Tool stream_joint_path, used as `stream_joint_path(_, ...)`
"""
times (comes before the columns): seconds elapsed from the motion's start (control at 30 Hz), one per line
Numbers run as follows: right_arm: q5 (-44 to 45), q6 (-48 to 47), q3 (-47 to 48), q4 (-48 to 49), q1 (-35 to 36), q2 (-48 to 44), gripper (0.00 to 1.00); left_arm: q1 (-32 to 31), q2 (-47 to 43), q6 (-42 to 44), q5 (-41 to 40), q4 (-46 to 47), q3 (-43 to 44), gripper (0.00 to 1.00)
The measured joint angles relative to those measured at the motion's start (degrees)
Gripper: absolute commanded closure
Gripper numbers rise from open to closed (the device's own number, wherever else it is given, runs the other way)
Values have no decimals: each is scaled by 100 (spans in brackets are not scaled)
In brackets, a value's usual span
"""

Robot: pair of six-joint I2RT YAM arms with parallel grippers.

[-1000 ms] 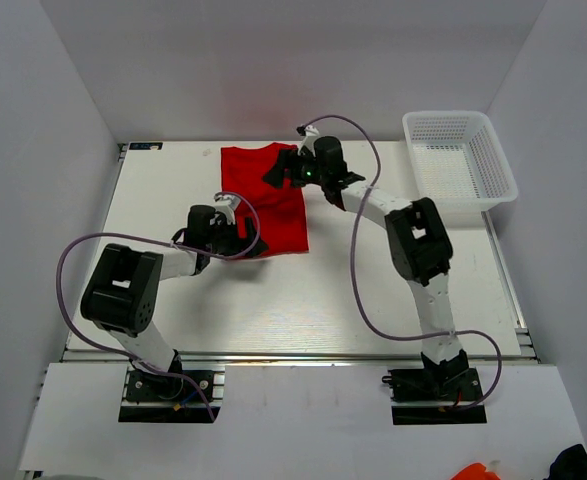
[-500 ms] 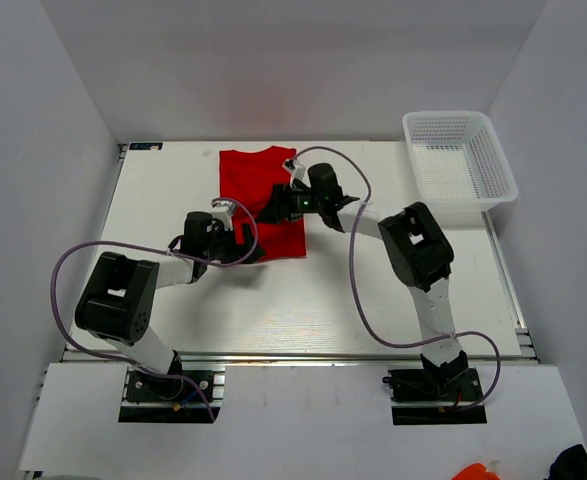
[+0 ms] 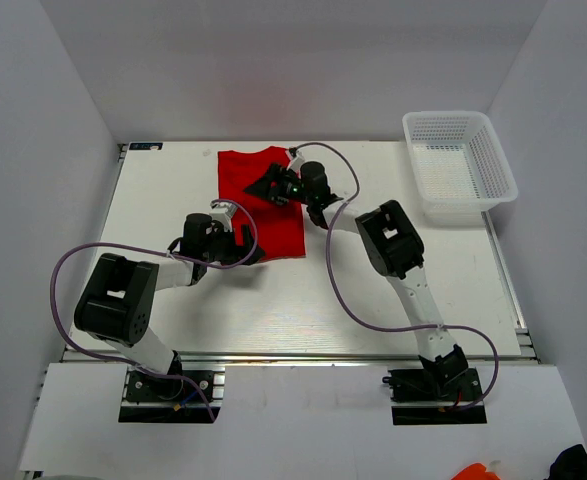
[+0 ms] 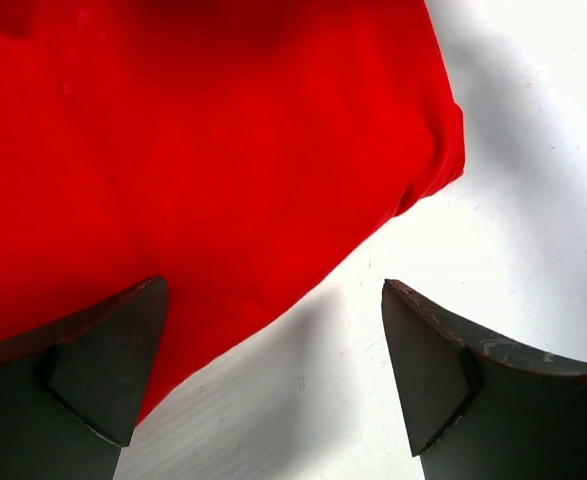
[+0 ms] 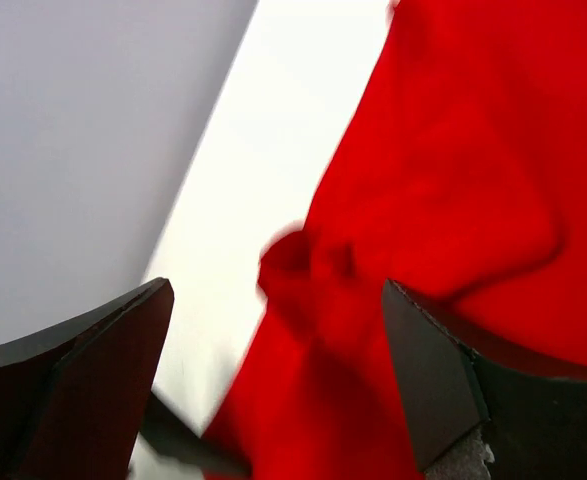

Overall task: Fold and stack the t-shirts
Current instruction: Fold the folded rectangular tshirt in 1/3 of the way, then grab one side of the 2/3 rectangular tshirt with both arms

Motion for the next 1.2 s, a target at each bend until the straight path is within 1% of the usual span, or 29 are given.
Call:
stream_joint_path(0.1, 592, 291, 417, 13, -15, 208, 10, 0, 0, 0, -20, 0, 0, 1)
stream_joint_path(0.2, 988, 330, 745, -271, -70, 275, 10, 0, -13, 13, -61, -20, 0, 1)
stream_joint_path(0.3, 1091, 7, 968, -632, -142, 216, 10, -15, -101, 37, -116, -166, 2, 1)
stream_joint_path(0.4, 1163, -695, 848, -1368, -199, -201, 10, -37, -284, 33, -210, -557, 129, 1)
stream_joint_path(0.47, 1237, -1132, 409, -1814, -210, -776, 10, -42, -407, 17, -251, -861, 387, 1)
stream_joint_path(0.53, 1248, -1464, -363, -2002, -210, -1639, 10, -48, -553, -9, -297, -1143, 765, 1)
stream_joint_path(0.6, 1296, -1749, -1102, -2083, -216, -2544, 10, -61, -833, -98, -509, -1355, 1047, 1)
stream_joint_path(0.7, 1419, -2098, -2085, -2223, -212, -3727, 10, -66, -1506, -350, -1069, -1762, 1119, 1)
stream_joint_path(0.8, 1458, -2343, -2863, -2465, -227, -4457, 10, -57, -2090, -568, -1696, -2302, 1095, 1)
stream_joint_path(0.9, 1429, -2487, -3416, -2828, -232, -4621, 10, -42, -2498, -796, -2245, -2675, 765, 1)
stream_joint_path(0.97, 1335, -2514, -3814, -3025, -232, -4605, 10, -22, -2559, -918, -2437, -2815, 444, 1)
stream_joint_path(1.07, 1108, -2509, -4249, -3351, -232, -4503, 10, -22, -2308, -1016, -2516, -3040, 44, 1)
stream_joint_path(1.2, 824, -2500, -4345, -3499, -223, -4221, 10, -22, -1838, -1010, -2507, -3069, -133, 2)
